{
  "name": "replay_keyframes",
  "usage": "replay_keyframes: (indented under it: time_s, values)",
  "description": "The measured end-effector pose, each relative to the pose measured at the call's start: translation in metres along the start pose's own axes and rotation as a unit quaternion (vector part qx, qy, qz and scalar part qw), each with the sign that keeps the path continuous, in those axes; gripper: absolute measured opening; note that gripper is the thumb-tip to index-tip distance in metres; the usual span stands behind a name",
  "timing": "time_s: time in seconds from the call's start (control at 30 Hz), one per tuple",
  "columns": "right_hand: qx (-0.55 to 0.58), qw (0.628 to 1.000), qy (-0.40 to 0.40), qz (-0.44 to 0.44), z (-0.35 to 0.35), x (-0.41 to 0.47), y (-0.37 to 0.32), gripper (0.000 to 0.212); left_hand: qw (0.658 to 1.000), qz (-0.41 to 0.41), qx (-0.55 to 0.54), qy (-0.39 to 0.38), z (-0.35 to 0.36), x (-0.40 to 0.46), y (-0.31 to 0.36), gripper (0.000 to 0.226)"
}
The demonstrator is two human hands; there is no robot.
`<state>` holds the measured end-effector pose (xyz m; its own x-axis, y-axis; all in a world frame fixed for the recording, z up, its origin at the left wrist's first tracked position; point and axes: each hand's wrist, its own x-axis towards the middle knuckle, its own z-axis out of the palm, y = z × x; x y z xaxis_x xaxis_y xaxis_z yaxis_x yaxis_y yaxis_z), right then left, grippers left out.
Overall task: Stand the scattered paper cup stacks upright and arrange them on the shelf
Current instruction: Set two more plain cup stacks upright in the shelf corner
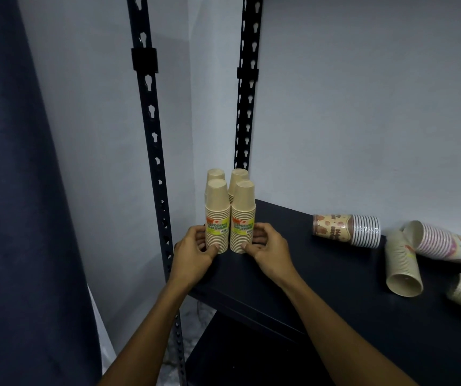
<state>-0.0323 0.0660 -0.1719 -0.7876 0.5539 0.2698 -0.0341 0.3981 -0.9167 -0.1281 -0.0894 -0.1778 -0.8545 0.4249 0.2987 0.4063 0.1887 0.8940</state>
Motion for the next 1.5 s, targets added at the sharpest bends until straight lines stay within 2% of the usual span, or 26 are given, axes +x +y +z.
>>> replay_keyframes:
  time_s: [0.63,0.9,1.03,1.13,1.33,1.43,1.5]
  values:
    - [-0.037,0.999,0.01,0.005,-0.001,-0.001,-0.003,0.041,0.998,0.04,0.041,0.024,0.004,-0.002,-0.004,0.048]
    - [-0.071,0.997,0.025,0.01,0.0,-0.003,-0.003,0.04,0.994,0.049,0.09,0.038,0.006,-0.007,-0.002,0.045]
    - [-0.121,0.992,0.043,0.007,-0.001,-0.005,-0.001,0.043,0.988,0.066,0.132,0.043,0.007,-0.015,0.001,0.044]
    - [-0.208,0.977,0.05,0.003,-0.004,-0.009,0.001,0.043,0.978,0.07,0.183,0.074,0.011,-0.026,0.007,0.04]
    - [-0.309,0.95,0.038,-0.005,-0.019,-0.034,-0.002,0.028,0.962,0.073,0.232,0.127,0.021,-0.055,0.011,0.03]
    - [-0.323,0.946,0.034,-0.01,-0.032,-0.053,-0.003,0.022,0.949,0.109,0.274,0.107,0.027,-0.07,0.014,0.008]
    - [-0.334,0.942,0.034,-0.016,-0.045,-0.067,-0.003,0.023,0.944,0.127,0.294,0.077,0.033,-0.076,0.019,0.011]
